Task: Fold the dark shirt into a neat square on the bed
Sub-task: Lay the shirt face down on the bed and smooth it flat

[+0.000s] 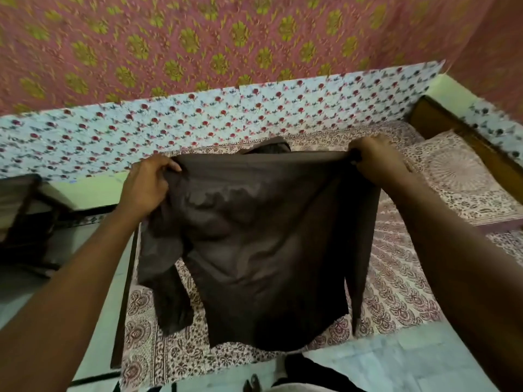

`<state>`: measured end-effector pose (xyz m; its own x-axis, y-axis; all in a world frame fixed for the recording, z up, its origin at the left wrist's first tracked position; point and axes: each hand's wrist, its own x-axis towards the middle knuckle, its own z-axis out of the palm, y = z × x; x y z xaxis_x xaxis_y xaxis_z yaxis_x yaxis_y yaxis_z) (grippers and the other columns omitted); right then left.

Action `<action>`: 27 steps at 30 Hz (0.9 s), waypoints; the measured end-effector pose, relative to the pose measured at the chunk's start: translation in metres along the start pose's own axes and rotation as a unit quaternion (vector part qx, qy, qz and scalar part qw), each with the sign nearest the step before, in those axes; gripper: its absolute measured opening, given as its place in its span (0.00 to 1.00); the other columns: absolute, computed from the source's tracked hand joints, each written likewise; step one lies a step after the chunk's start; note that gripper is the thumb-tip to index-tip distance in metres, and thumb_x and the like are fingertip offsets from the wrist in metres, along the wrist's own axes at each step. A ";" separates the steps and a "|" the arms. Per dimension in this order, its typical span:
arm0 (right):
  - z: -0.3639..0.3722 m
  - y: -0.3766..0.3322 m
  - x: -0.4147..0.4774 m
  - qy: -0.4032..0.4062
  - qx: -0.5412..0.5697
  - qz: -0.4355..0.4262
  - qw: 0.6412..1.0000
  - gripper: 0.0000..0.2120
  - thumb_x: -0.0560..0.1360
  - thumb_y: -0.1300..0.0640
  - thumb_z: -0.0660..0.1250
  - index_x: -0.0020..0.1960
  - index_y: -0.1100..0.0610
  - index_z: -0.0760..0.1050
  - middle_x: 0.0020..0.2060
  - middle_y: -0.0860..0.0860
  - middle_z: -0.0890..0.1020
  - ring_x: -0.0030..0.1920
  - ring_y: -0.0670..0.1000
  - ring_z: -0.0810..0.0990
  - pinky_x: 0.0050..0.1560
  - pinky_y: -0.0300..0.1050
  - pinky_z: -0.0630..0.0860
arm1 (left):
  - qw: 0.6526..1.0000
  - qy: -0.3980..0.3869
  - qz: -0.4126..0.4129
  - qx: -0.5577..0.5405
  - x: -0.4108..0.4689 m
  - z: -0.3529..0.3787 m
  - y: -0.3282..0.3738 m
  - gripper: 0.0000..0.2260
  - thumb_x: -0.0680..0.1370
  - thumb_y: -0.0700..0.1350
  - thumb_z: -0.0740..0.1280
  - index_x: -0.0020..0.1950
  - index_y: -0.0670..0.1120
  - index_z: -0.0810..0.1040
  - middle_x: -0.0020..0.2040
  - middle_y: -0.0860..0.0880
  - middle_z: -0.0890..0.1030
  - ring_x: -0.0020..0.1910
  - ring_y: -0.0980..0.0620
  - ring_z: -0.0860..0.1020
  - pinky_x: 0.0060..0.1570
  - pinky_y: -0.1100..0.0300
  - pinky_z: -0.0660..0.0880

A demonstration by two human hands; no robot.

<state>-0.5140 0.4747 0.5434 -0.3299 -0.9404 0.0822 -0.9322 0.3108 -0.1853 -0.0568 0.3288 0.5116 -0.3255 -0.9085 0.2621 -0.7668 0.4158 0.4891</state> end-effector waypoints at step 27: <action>0.375 0.036 0.248 -0.253 0.018 0.058 0.966 0.21 0.63 0.52 0.67 0.56 0.50 0.80 0.51 0.58 0.77 0.64 0.67 0.73 0.69 0.66 0.68 | 0.956 -0.221 -0.123 0.151 0.103 0.351 -0.143 0.37 0.75 0.42 0.70 0.83 0.53 0.60 0.83 0.55 0.61 0.46 0.35 0.83 0.44 0.42 0.82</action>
<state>-0.5737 0.2009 0.1903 -0.3078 -0.8495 -0.4285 -0.8847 0.4212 -0.1995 -0.1755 0.1612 0.1765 -0.2654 -0.9341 -0.2389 -0.9531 0.2167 0.2114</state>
